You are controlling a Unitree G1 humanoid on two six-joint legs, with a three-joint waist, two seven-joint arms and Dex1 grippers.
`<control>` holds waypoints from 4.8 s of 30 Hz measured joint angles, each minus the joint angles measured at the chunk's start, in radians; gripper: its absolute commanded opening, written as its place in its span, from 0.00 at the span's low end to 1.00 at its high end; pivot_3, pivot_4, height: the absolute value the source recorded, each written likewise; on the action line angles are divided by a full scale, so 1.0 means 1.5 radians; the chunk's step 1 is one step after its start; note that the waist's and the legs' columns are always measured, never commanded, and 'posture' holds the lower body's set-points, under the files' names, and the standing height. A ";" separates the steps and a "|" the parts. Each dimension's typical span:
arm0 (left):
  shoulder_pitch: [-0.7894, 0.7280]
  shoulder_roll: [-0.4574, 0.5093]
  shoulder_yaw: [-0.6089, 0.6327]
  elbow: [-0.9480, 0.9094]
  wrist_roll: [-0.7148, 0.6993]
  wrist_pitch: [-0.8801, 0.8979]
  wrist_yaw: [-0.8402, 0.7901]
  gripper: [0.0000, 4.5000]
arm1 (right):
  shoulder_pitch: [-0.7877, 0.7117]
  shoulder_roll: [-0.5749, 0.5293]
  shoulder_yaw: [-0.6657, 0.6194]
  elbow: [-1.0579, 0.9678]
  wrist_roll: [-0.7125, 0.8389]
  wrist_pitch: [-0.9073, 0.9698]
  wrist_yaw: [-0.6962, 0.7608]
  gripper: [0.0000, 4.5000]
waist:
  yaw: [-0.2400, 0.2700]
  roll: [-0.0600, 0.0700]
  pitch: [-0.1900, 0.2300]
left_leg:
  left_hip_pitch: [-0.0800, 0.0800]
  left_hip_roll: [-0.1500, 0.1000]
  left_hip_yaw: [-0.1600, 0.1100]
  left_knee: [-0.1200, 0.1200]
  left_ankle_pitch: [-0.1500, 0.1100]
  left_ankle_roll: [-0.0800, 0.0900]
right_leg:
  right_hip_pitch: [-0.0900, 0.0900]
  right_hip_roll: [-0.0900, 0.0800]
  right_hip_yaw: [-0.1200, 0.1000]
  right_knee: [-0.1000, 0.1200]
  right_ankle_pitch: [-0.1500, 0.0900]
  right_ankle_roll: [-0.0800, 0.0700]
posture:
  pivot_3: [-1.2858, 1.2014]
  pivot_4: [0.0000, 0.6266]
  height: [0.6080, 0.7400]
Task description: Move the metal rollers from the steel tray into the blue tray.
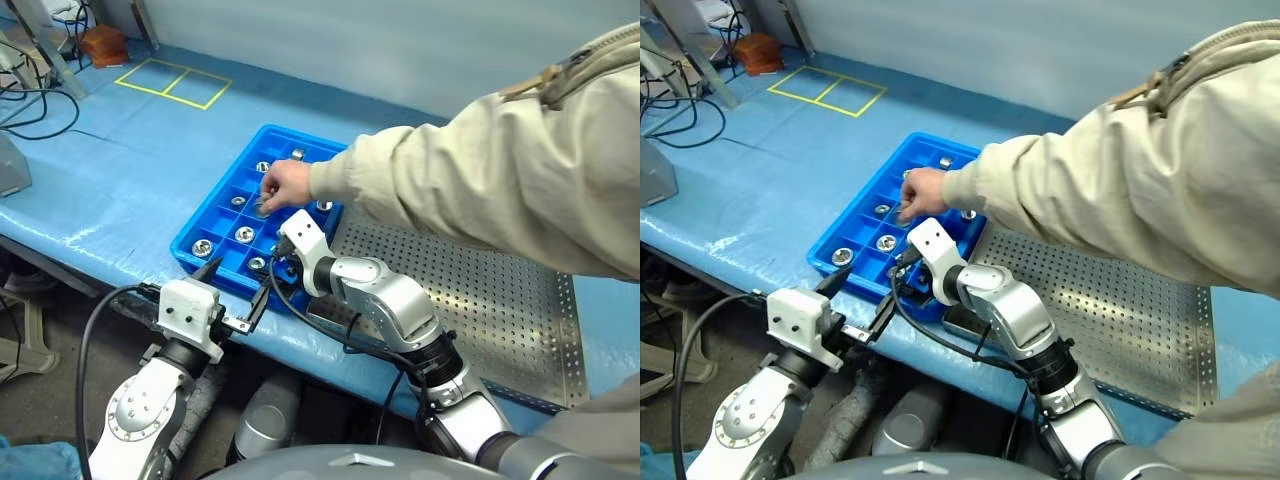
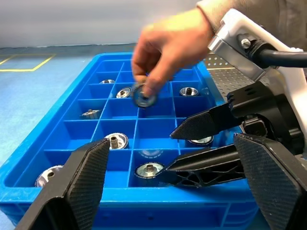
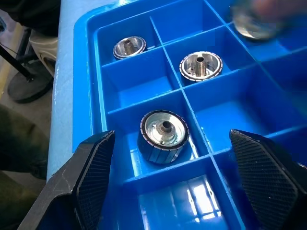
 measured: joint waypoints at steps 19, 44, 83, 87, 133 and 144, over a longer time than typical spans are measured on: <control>-0.006 0.002 -0.001 0.000 0.000 0.000 -0.014 1.00 | 0.000 0.006 0.000 -0.001 0.000 0.000 -0.001 0.89 | -0.017 0.000 0.000 | 0.000 0.000 -0.001 0.001 0.000 0.000 | 0.001 0.000 0.000 0.000 0.000 0.000 | 0.69 0.24 1.00; -0.018 0.028 -0.011 0.004 0.001 0.012 -0.030 1.00 | 0.024 0.022 0.001 -0.032 0.001 -0.003 -0.030 0.89 | -0.044 0.000 0.000 | 0.000 0.000 -0.001 0.001 0.000 0.000 | 0.001 0.000 0.000 0.000 0.000 0.000 | 0.69 0.24 1.00; -0.032 0.028 -0.031 0.006 0.003 0.012 -0.033 1.00 | 0.040 0.021 0.004 -0.049 0.001 -0.008 -0.037 0.89 | -0.044 0.000 0.000 | 0.000 0.000 -0.001 0.001 0.000 0.000 | 0.001 0.000 0.000 0.001 0.000 0.000 | 0.69 0.24 1.00; -0.039 0.027 -0.035 0.011 0.001 0.012 -0.033 1.00 | 0.039 0.020 0.003 -0.049 0.001 -0.008 -0.039 0.89 | -0.046 0.000 0.000 | 0.000 0.000 -0.001 0.001 0.000 0.000 | 0.001 0.000 0.000 0.001 0.000 0.000 | 0.69 0.24 1.00; -0.097 0.031 -0.059 0.074 -0.025 0.027 -0.068 1.00 | 0.168 -0.039 -0.133 -0.193 0.020 0.117 -0.143 0.89 | -0.197 0.000 0.000 | 0.002 0.001 -0.003 0.001 0.000 0.000 | 0.002 0.000 0.003 0.002 0.000 0.000 | 0.63 0.24 1.00; -0.102 0.031 -0.064 0.074 -0.025 0.027 -0.071 1.00 | 0.182 -0.099 -0.028 -0.107 -0.035 -0.030 -0.122 0.81 | -0.202 0.000 0.000 | 0.003 0.000 -0.003 0.002 0.000 0.000 | 0.003 0.000 0.003 0.002 0.000 0.000 | 0.64 0.24 1.00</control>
